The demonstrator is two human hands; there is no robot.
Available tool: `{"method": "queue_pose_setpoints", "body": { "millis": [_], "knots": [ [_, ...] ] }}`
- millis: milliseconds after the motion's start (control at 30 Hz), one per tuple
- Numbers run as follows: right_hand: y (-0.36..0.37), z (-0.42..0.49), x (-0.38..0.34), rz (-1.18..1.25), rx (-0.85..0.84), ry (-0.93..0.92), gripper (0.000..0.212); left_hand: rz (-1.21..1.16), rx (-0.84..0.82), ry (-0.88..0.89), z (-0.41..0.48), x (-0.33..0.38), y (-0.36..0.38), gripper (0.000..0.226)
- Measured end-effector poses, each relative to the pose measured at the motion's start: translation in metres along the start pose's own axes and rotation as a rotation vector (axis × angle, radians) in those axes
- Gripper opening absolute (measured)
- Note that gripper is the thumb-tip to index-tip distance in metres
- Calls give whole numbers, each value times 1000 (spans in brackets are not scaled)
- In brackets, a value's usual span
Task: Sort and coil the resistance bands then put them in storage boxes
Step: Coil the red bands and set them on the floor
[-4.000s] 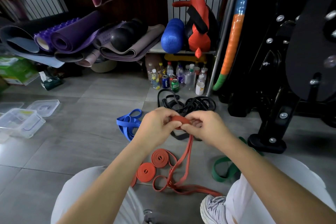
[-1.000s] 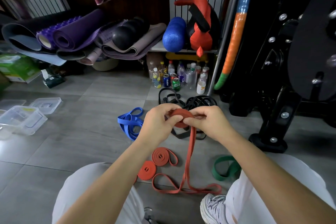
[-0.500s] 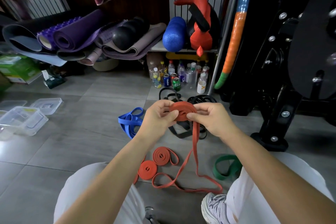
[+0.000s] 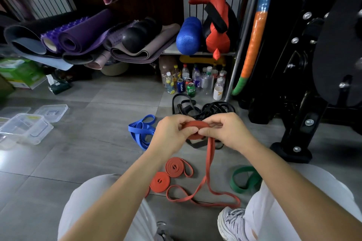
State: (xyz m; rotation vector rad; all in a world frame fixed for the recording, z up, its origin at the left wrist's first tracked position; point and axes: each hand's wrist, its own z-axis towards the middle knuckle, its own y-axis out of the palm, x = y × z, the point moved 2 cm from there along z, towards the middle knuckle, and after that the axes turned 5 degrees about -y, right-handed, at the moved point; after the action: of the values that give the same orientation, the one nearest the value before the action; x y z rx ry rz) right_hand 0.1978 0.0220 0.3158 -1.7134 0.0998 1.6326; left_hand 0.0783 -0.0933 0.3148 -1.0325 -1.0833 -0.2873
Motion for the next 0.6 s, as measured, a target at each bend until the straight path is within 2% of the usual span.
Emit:
{"method": "queue_pose_setpoints", "body": {
  "millis": [67, 233, 300, 367, 500, 567, 600],
  "knots": [
    [-4, 1, -2, 118, 13, -23, 25, -179, -3, -26, 0, 3, -4, 32],
    [-1, 2, 1, 237, 2, 0, 27, -675, -2, -136, 1, 6, -11, 19],
    [1, 1, 0, 304, -6, -17, 26, -839, -63, -170, 1, 5, -12, 14],
    [1, 0, -2, 372, 9, -43, 27, -971, -156, -222, 1, 4, -9, 20],
    [-1, 2, 0, 376, 64, -36, 30, -1052, -216, -304, 0, 2, -2, 18],
    [-1, 3, 3, 273, 96, -26, 28, -890, -182, -296, 0, 2, -2, 15],
    [-1, 3, 4, 186, 104, -10, 25, -697, -136, -244, 1, 1, -3, 19]
  ]
}}
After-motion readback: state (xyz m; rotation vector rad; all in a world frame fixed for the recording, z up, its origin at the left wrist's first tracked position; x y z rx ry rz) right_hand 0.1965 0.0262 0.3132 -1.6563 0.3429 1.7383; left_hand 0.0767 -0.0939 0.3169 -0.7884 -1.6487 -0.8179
